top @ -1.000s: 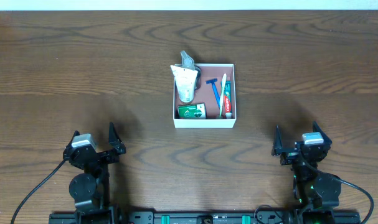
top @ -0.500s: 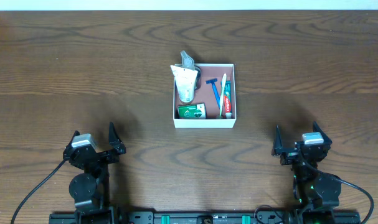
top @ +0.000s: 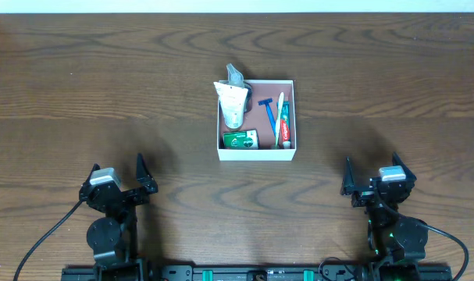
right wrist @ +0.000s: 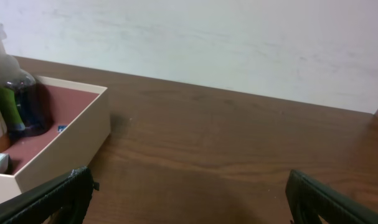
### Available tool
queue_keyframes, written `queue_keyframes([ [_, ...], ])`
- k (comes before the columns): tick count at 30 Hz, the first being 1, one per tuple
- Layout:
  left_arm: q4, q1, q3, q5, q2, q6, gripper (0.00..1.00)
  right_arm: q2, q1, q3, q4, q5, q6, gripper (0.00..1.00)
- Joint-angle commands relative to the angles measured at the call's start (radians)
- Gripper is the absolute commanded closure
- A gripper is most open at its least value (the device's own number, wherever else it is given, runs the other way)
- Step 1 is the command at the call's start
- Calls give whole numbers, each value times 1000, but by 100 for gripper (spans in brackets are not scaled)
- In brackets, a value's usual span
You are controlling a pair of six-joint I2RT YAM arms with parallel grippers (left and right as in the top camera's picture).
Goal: Pack container
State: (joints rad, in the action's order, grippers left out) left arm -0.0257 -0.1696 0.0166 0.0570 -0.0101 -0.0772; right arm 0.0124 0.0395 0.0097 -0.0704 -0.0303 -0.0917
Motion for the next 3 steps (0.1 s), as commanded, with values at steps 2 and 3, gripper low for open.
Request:
queue_keyframes([
  [2, -41, -6, -13, 11, 6, 13, 2, -8, -15, -4, -2, 3, -14, 1],
  [3, -41, -6, -13, 11, 6, 13, 2, -8, -15, -4, -2, 3, -14, 1],
])
